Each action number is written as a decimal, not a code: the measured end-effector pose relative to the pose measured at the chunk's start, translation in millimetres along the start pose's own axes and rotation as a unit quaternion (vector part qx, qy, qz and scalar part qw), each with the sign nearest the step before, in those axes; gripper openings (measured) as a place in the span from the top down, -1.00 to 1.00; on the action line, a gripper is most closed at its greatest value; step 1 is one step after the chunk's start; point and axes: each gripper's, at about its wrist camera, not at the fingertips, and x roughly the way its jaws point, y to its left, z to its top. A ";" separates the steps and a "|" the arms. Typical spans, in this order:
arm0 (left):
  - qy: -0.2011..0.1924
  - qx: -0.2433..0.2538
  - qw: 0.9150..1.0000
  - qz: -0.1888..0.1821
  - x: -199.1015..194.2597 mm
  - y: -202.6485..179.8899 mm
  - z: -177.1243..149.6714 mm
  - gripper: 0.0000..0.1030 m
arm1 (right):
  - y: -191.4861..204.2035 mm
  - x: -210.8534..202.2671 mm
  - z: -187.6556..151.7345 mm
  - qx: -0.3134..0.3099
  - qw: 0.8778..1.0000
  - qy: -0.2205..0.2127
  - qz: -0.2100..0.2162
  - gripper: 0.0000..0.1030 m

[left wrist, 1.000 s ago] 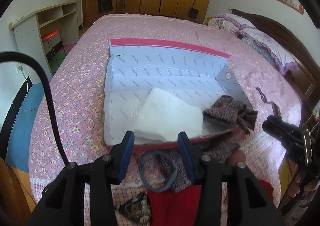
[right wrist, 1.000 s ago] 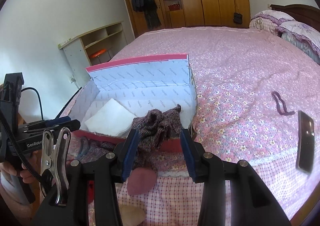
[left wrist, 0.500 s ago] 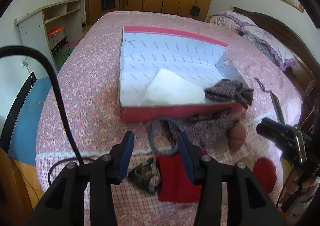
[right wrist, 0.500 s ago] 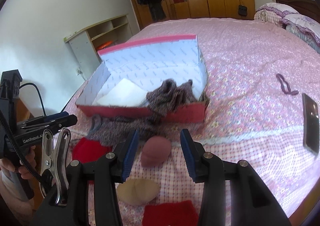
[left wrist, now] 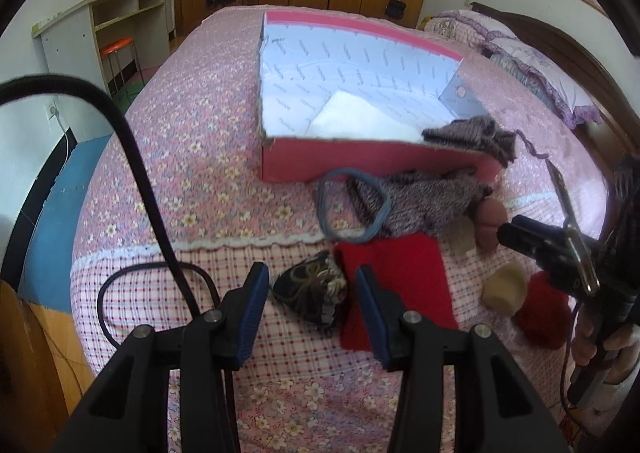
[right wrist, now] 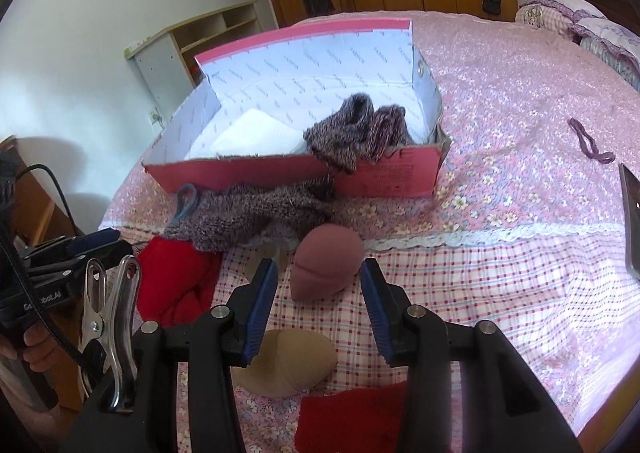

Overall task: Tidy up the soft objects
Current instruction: 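Grasp the black floral pouch with the left gripper while the right gripper grasps the pink sponge, then carry the pouch onto the towel with the left gripper while the right gripper carries the sponge in, then open the left gripper on the pouch while the right gripper releases the pink sponge, then grasp the red felt cloth with the left gripper while the right gripper reaches toward the beige sponge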

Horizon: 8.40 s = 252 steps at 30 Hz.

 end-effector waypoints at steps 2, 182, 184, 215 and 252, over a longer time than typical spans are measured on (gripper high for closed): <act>0.003 -0.003 1.000 0.006 3.1 1.0 -2.2 0.08 | 1.0 4.0 -1.2 -0.001 1.000 0.004 -0.001 0.14; -0.049 0.017 0.999 0.010 64.1 -30.3 113.6 0.02 | -37.7 39.4 112.1 -0.014 0.997 -0.059 -0.039 0.04; -0.052 0.018 0.998 0.009 57.3 -28.3 111.2 0.02 | -36.6 34.3 109.6 -0.014 0.997 -0.061 -0.037 0.04; -0.029 0.037 0.999 -0.004 3.3 -48.2 24.7 -0.29 | -20.2 -22.6 23.5 0.013 0.999 -0.044 -0.017 0.04; 0.013 0.026 0.999 -0.017 25.4 -58.0 -20.4 -0.06 | 13.1 -8.8 -43.4 -0.012 0.999 0.014 0.038 -0.13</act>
